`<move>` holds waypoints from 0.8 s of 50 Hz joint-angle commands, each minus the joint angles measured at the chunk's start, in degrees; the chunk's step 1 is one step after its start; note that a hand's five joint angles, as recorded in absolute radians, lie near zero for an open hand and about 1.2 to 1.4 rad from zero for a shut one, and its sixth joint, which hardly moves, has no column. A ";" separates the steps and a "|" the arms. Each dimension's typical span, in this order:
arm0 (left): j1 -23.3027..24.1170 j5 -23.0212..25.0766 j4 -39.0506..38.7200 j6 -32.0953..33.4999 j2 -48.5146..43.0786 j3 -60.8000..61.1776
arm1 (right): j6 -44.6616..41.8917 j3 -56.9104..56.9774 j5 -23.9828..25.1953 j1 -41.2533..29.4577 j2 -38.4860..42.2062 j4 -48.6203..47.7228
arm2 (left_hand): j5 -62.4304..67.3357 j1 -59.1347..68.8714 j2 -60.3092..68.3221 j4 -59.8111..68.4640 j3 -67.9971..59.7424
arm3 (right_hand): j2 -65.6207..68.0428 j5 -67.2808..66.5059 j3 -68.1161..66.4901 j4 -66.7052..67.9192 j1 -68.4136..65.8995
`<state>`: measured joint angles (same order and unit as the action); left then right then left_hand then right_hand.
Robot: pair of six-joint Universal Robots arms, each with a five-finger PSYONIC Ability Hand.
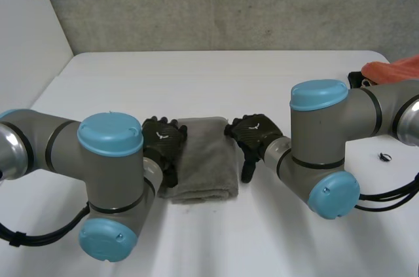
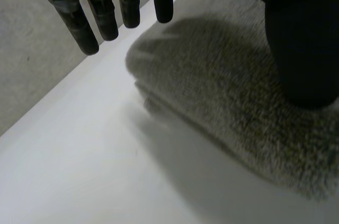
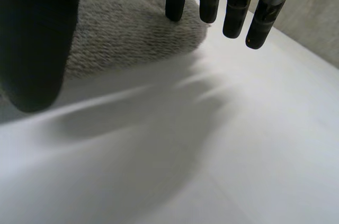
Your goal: Fold the laundry.
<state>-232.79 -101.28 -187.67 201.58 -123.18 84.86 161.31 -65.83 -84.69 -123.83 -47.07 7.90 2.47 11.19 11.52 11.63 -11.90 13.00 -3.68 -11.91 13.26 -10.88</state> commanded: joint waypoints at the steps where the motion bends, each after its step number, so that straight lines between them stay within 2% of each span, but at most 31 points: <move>1: 0.06 4.95 1.25 -0.22 4.34 -1.10 | -2.32 -1.14 -1.80 0.08 -6.70 -0.60 | -1.08 0.20 -0.13 -0.24 0.51 | -3.00 3.68 1.91 -3.26 0.88; 7: -0.47 9.60 4.76 -0.66 11.55 -3.91 | 0.49 -5.79 -2.94 0.08 -14.09 -4.64 | -1.08 0.20 -0.13 -0.24 0.51 | -3.00 3.68 1.91 -3.26 0.88; 13: -4.42 18.12 13.11 -2.94 17.88 -8.39 | 4.97 -14.75 -5.14 -2.73 -19.19 -11.31 | -0.74 0.54 0.21 0.10 0.17 | -3.00 3.68 1.91 -3.26 0.88; 20: -9.08 29.01 20.40 -6.63 19.73 -12.26 | 5.15 -22.40 -5.49 -10.46 -18.23 -20.37 | -0.40 0.88 0.55 0.44 -0.16 | -3.00 3.68 1.91 -3.26 0.88; 23: -10.22 31.84 21.73 -6.73 19.74 -12.61 | 4.36 -23.64 -5.67 -12.31 -14.21 -24.84 | -0.40 0.88 0.55 0.44 -0.16 | -3.00 3.68 1.91 -3.26 0.88; 31: -10.58 32.37 21.73 -6.81 19.65 -12.26 | 0.15 -21.80 -5.67 -13.55 -6.46 -30.30 | -0.57 0.71 0.38 0.27 0.00 | -3.00 3.68 1.91 -3.26 0.88; 40: -10.67 32.46 21.73 -6.99 19.47 -11.64 | -3.37 -18.55 -6.98 -13.55 -2.41 -34.26 | -0.57 0.71 0.38 0.27 0.01 | -3.00 3.68 1.91 -3.26 0.88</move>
<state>-243.47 -68.68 -165.87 194.62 -103.59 73.09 159.86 -86.50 -91.12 -137.51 -51.50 -25.04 2.46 11.18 11.52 11.62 -11.91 13.00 -3.68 -11.91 13.26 -10.88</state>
